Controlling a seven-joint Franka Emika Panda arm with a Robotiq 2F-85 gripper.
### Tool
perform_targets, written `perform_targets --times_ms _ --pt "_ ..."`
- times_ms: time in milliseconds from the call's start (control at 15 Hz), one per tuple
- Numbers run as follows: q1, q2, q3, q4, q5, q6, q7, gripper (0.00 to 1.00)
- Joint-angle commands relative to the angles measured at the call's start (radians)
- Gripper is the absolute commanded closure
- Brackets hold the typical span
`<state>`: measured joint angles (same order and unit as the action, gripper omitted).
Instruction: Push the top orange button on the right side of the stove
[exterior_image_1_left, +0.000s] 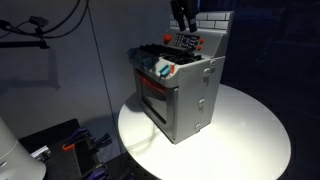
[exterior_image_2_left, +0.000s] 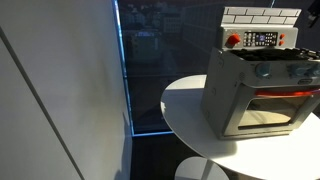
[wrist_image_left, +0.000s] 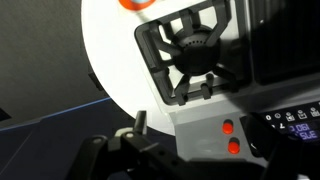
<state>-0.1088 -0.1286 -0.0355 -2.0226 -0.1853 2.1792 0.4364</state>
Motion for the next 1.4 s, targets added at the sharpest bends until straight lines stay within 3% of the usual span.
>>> perform_targets --times_ms 0,267,800,1333 --pt "-0.009 0.013 -0.001 -0.013 -0.033 0.054 0.089 0.0" --pt "-0.009 0.028 -0.003 -0.019 -0.06 0.084 0.148 0.0" --pt "-0.001 0.032 -0.005 -0.015 -0.035 0.067 0.114 0.0" --pt "-0.005 0.094 -0.017 0.026 -0.033 0.144 0.153 0.0"
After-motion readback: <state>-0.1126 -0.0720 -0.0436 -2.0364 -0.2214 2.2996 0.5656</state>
